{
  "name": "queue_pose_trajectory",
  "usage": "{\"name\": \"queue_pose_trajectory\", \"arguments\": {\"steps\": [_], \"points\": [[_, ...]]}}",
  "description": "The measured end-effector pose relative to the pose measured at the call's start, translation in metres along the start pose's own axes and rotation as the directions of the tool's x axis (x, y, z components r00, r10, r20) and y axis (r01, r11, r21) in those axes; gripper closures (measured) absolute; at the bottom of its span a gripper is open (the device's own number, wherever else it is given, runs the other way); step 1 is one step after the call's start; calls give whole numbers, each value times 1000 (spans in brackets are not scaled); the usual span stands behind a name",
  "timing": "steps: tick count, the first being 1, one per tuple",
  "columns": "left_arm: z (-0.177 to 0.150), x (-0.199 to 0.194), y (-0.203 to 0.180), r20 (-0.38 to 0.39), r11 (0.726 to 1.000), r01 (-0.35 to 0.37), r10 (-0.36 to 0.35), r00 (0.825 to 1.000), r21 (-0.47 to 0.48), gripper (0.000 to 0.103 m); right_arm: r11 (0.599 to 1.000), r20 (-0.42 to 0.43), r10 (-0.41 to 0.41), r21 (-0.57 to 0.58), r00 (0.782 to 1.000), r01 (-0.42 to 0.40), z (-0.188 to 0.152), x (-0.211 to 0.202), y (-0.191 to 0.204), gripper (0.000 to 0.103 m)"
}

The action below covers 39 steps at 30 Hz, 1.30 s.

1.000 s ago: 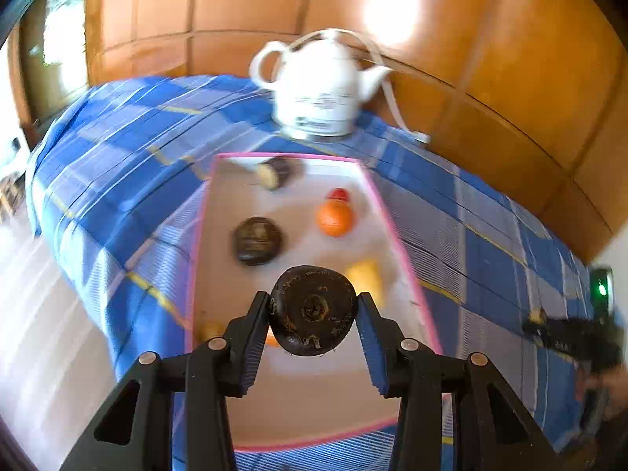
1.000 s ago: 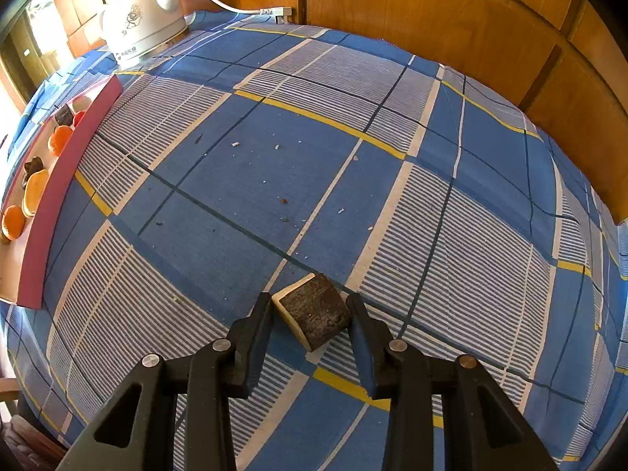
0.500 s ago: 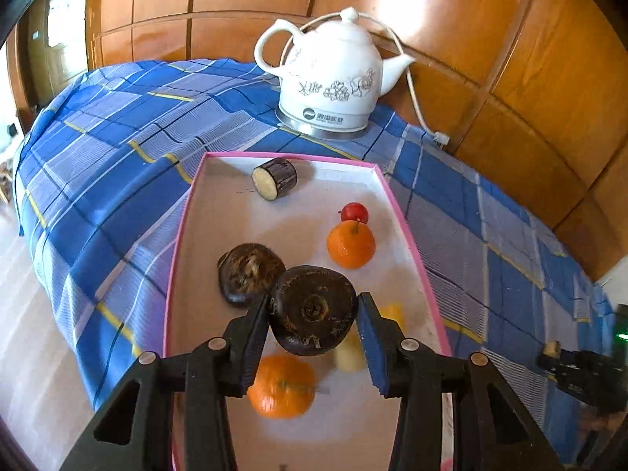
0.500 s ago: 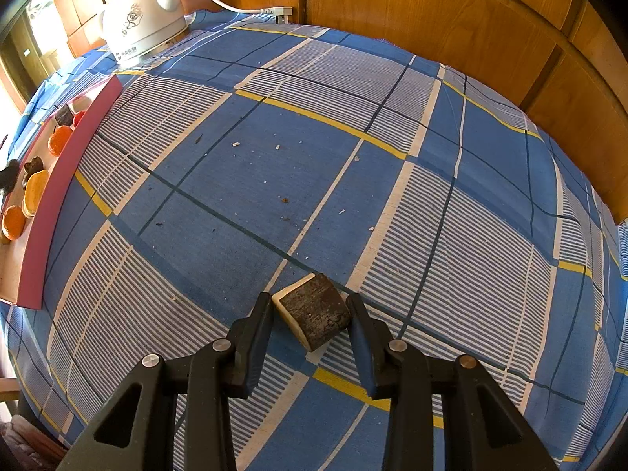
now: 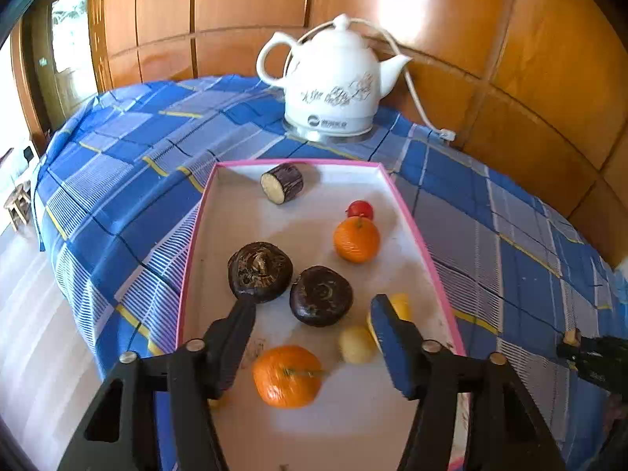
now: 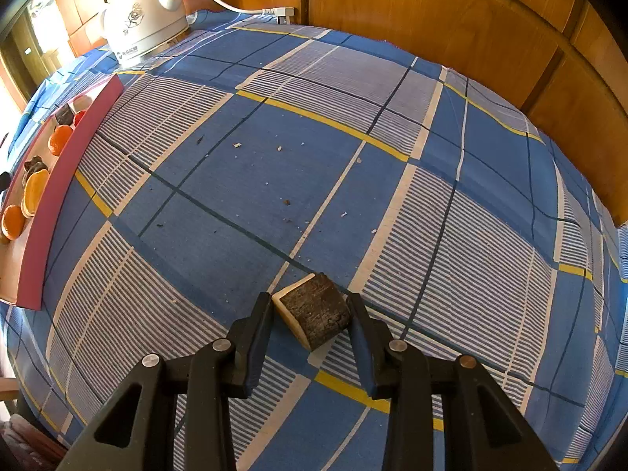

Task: Organize fruits
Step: 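Drop the dark fruit into the tray with the left tool while the right tool holds the cut piece, then withdraw the left tool while the right tool lifts the cut piece toward the tray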

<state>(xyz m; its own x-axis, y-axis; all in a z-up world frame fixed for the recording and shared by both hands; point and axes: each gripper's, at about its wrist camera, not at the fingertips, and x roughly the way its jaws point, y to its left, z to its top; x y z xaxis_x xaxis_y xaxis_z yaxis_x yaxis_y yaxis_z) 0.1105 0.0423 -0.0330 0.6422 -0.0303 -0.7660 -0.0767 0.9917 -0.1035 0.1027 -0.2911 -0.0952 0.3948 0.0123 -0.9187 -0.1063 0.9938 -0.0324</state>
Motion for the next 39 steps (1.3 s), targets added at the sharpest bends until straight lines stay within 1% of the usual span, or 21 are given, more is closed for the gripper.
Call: {"name": "queue_pose_trajectory", "arguments": {"steps": [2,7,14,23,34,38,39], "points": [[-3,-12,-3,29,1000,-2,1,1000,18,37,1000,1,-1,-1,1000,1,0,0,0,65],[-9,-35,-9,69,999,7,-11,998,52,34,1000,5,-2,0,1000,2,-1,-1,1,65],[-18,-55,-9,78,999,28,-32,996,45,33,1000,12,-1,-1,1000,1,-1,-2,-1,65],[-29,-66,-2,84,999,26,-29,996,35,32,1000,20,0,-2,1000,0,-2,-3,-1,65],[-32,-75,11,107,1000,24,-24,994,4,30,1000,14,-12,-7,1000,13,-1,-4,3,65],[-33,-76,15,113,1000,19,-19,993,1,30,1000,10,5,-29,1000,-5,-1,-8,13,65],[-34,-76,16,115,1000,19,-19,993,-2,30,999,15,20,-33,1000,-19,-1,-11,18,65]]}}
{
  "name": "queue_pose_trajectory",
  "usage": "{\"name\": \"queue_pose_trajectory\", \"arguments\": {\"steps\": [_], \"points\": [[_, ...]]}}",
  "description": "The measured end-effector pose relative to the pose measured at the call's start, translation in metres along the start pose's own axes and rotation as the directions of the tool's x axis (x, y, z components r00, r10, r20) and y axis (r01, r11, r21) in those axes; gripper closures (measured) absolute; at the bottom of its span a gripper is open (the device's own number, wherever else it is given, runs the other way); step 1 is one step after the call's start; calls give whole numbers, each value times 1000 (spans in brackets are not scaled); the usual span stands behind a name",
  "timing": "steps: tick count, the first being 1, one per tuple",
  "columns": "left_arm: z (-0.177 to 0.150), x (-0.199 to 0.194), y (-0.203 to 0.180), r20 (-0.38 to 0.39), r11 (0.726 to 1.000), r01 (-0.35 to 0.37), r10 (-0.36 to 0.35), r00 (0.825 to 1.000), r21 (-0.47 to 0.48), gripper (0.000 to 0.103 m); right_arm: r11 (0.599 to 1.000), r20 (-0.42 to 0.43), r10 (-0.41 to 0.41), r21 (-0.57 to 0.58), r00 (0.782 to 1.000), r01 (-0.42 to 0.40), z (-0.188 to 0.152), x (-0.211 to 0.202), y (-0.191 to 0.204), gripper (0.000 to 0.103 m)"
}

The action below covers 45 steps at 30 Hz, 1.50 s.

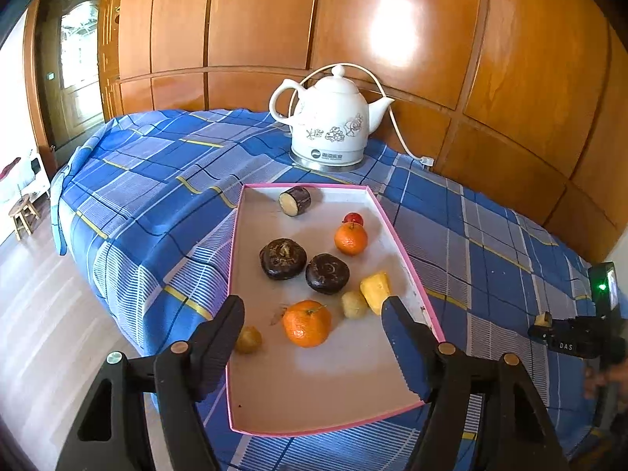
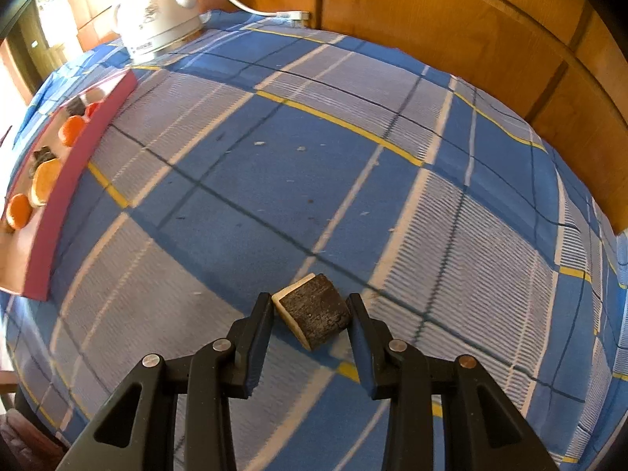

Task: Organize fruits
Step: 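Withdraw the left tool while the right tool lifts the cut piece toward the tray, then lower the dark-skinned cut piece into the tray and open the right tool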

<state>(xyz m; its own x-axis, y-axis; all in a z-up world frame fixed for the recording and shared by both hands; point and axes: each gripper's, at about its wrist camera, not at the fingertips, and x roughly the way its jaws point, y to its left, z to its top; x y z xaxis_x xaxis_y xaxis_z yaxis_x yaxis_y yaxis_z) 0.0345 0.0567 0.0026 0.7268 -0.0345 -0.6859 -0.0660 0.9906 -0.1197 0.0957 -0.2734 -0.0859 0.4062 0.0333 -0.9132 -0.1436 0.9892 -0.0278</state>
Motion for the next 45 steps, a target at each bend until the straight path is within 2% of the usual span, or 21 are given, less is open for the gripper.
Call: {"name": "queue_pose_trajectory", "arguments": {"steps": [8,14,21,27,32,39,43,45], "points": [[-3,0,10,0,1000,-12,12,1000,-21,29,984,86,159,-92,983,-151,11,-33,57,65],[-4,0,15,1,999,-17,17,1000,-31,29,947,117,291,-175,950,-268,20,-53,111,65],[-3,1,25,2,998,-32,32,999,-55,29,899,92,395,-243,914,-364,30,-60,161,65],[-4,2,38,2,995,-59,59,998,-82,29,873,50,422,-293,905,-390,39,-51,198,65],[-5,4,44,-2,993,-66,66,998,-94,29,859,-22,413,-322,910,-398,44,-30,221,64],[-4,7,46,-11,993,-68,67,998,-95,29,885,-40,333,-332,942,-327,54,3,234,64],[-5,9,46,-16,993,-70,69,998,-94,29,885,-37,337,-329,941,-330,58,10,234,63],[-5,10,46,-18,993,-71,70,997,-96,29,885,-23,341,-330,940,-329,57,7,231,56]]}}
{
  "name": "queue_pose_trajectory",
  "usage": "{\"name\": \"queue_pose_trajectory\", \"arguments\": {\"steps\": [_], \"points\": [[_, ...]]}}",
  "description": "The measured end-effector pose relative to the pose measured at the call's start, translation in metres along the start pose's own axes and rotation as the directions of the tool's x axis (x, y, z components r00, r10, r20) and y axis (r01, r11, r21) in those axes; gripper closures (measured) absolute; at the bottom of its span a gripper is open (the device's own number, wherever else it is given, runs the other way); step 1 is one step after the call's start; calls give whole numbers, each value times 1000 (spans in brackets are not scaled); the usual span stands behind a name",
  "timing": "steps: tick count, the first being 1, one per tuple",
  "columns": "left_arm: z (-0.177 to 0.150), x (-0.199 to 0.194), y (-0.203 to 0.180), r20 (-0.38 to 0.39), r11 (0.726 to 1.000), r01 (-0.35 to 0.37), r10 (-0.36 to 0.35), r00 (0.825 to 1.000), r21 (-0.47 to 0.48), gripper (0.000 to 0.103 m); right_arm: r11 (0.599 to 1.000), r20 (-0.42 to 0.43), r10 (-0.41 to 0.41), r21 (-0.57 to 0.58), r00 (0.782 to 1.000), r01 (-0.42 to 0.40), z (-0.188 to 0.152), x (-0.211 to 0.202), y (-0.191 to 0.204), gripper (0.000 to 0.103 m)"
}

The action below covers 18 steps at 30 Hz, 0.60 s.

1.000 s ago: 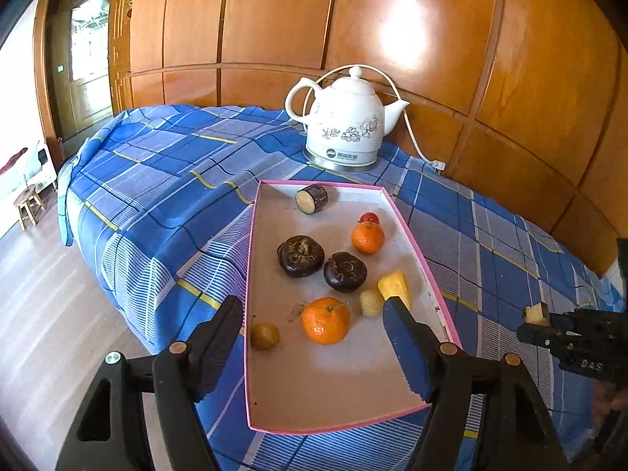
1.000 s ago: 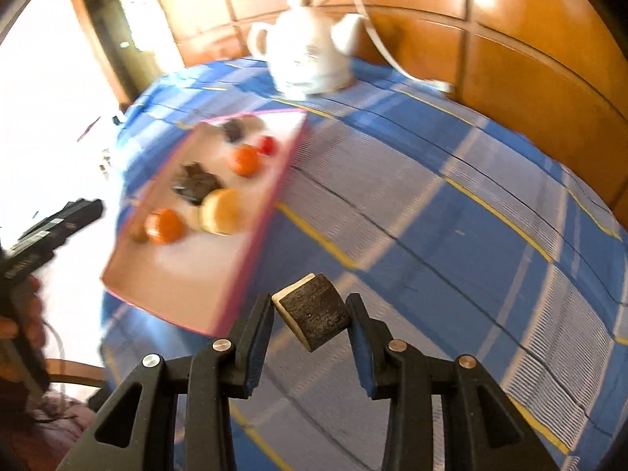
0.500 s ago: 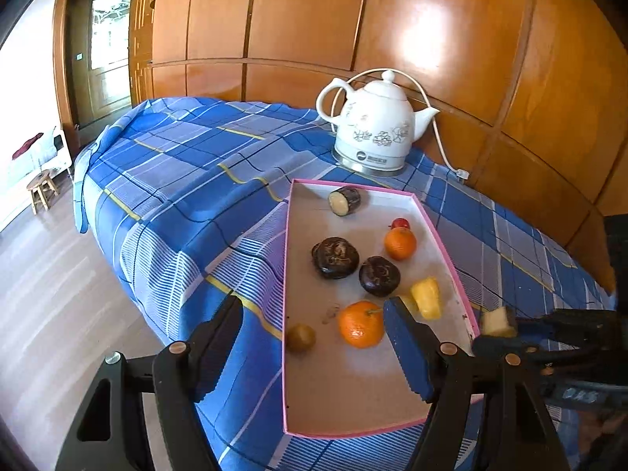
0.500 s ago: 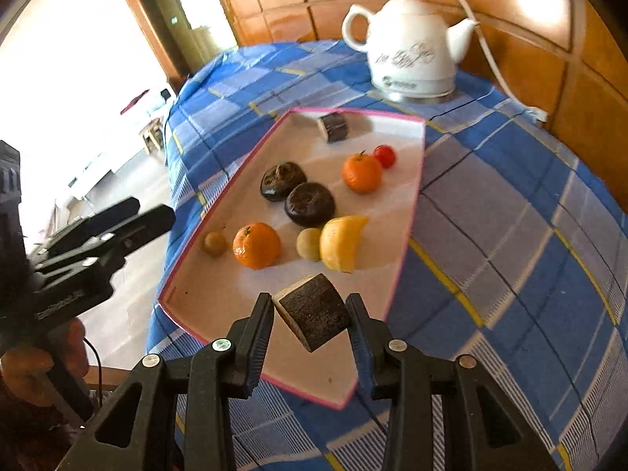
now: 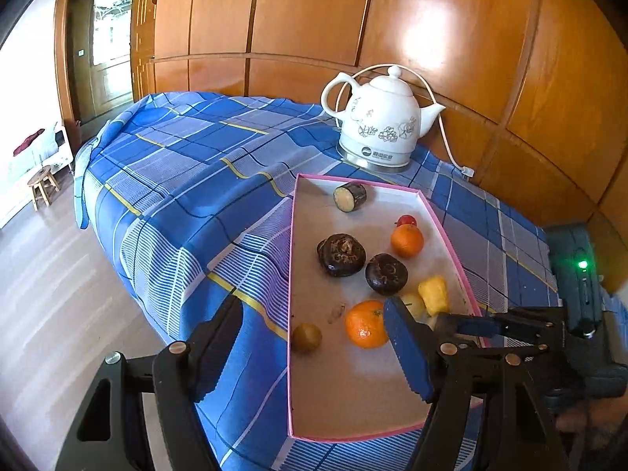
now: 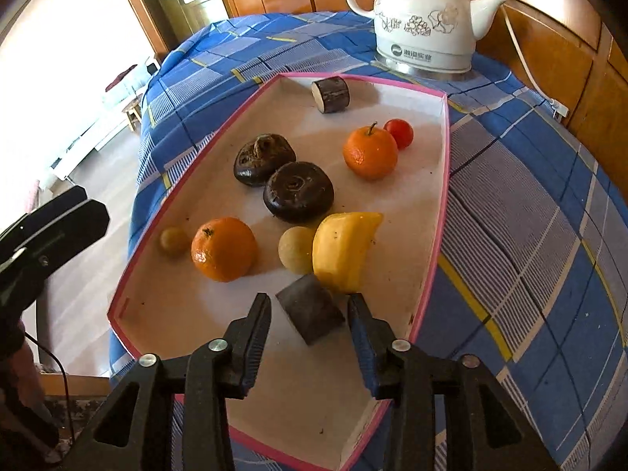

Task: Organize fruits
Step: 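Lower the dark-skinned cut piece into the tray and open the right tool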

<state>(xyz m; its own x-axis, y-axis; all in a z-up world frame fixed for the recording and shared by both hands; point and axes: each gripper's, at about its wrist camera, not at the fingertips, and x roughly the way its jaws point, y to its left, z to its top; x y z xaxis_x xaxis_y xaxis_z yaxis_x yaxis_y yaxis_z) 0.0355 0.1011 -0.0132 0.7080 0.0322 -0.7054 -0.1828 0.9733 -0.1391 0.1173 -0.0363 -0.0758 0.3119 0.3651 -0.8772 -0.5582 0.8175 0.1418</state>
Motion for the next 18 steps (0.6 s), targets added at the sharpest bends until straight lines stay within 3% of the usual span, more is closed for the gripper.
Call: {"name": "queue_pose_trajectory", "arguments": {"steps": [8,14,18], "points": [[0,0,-1,1,1000,2,-2,1000,3,29,1000,39,-8,-6,999,8,-7,-16,0,54],[0,-2,-2,7,1000,1,-1,1000,2,27,997,45,-51,-47,998,53,-15,-19,8,82],[0,-5,-4,14,1000,3,-3,1000,4,26,996,45,-76,-40,996,78,-12,-11,7,83]]}}
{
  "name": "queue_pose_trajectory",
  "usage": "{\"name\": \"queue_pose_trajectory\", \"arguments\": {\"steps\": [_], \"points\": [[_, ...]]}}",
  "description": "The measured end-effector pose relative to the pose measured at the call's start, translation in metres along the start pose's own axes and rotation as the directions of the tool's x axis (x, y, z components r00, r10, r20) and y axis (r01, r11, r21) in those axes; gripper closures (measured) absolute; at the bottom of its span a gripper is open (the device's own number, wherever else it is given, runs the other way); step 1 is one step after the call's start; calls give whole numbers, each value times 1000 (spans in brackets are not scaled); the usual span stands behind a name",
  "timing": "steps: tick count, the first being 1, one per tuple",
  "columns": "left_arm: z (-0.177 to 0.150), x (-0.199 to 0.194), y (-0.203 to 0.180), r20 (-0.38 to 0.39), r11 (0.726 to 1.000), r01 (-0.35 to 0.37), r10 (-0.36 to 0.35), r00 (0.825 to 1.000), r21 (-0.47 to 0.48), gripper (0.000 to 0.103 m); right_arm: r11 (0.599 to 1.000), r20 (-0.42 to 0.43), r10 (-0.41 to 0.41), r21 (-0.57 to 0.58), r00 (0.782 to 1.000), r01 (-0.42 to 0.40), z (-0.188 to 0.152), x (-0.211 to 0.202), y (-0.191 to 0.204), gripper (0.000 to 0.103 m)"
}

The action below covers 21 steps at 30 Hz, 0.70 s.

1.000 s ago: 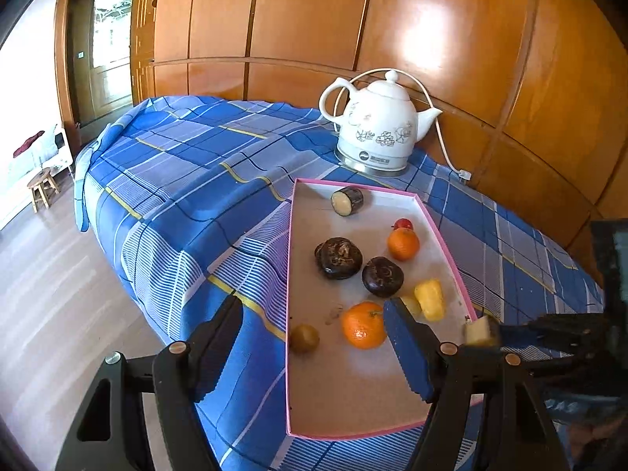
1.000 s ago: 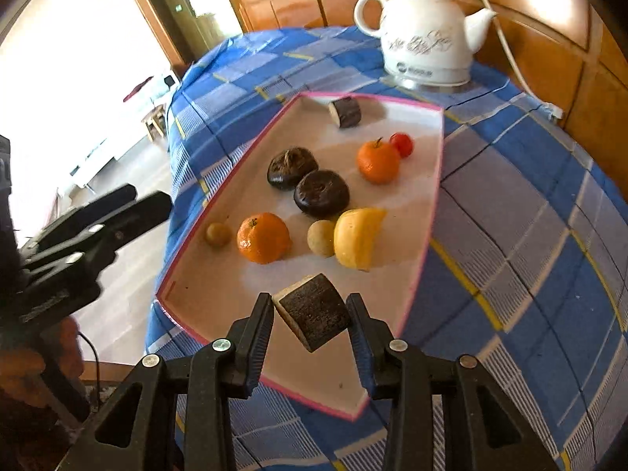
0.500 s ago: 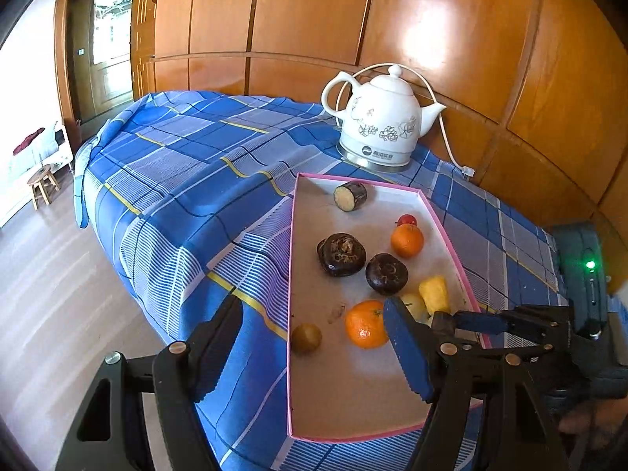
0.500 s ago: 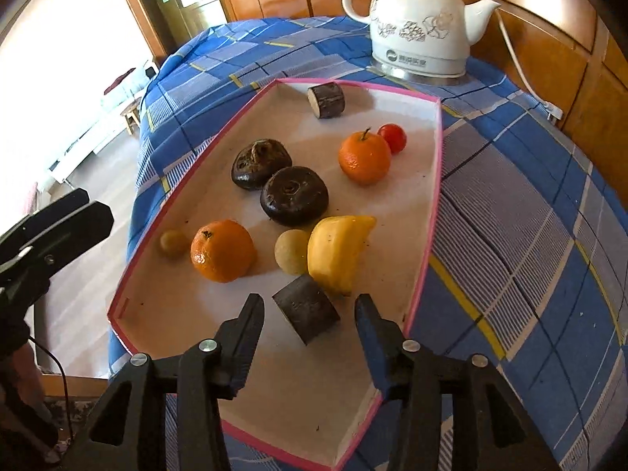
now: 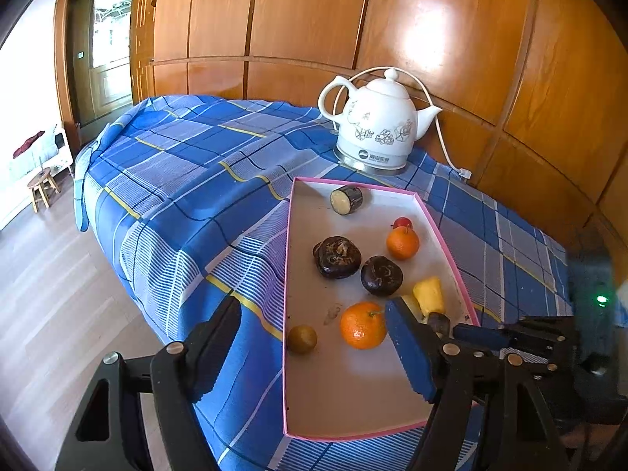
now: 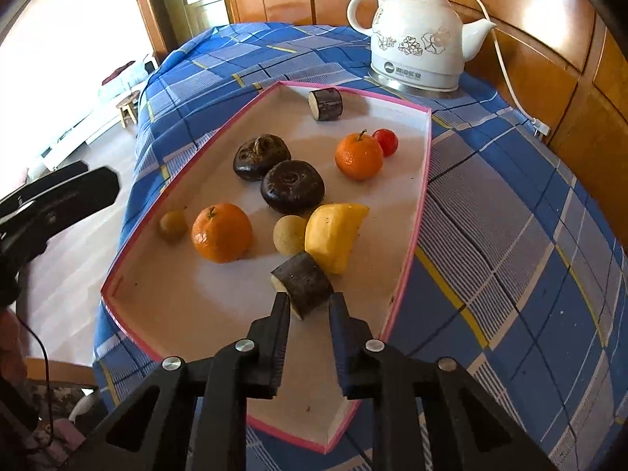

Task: Organize fruits
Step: 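Lower the dark-skinned cut piece into the tray and open the right tool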

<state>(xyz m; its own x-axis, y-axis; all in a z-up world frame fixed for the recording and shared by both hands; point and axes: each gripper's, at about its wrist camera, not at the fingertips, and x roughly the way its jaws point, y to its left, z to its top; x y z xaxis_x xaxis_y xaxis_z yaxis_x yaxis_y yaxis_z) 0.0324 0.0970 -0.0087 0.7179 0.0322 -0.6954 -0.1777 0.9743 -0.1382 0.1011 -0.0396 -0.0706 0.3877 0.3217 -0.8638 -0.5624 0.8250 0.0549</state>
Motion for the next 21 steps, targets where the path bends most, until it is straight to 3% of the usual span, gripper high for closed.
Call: {"name": "queue_pose_trajectory", "arguments": {"steps": [10,14,21], "points": [[0,-10,-6,26,1000,4,-5,1000,14,22,998,27,9,59,1000,-11,-3,-4,-2,82],[-2,-15,-9,40,1000,6,-7,999,16,18,994,90,6,112,996,-16,-8,-24,-5,75],[-7,-24,-19,63,999,7,-9,998,31,12,976,182,-99,209,978,60,-22,-58,-10,67]]}}
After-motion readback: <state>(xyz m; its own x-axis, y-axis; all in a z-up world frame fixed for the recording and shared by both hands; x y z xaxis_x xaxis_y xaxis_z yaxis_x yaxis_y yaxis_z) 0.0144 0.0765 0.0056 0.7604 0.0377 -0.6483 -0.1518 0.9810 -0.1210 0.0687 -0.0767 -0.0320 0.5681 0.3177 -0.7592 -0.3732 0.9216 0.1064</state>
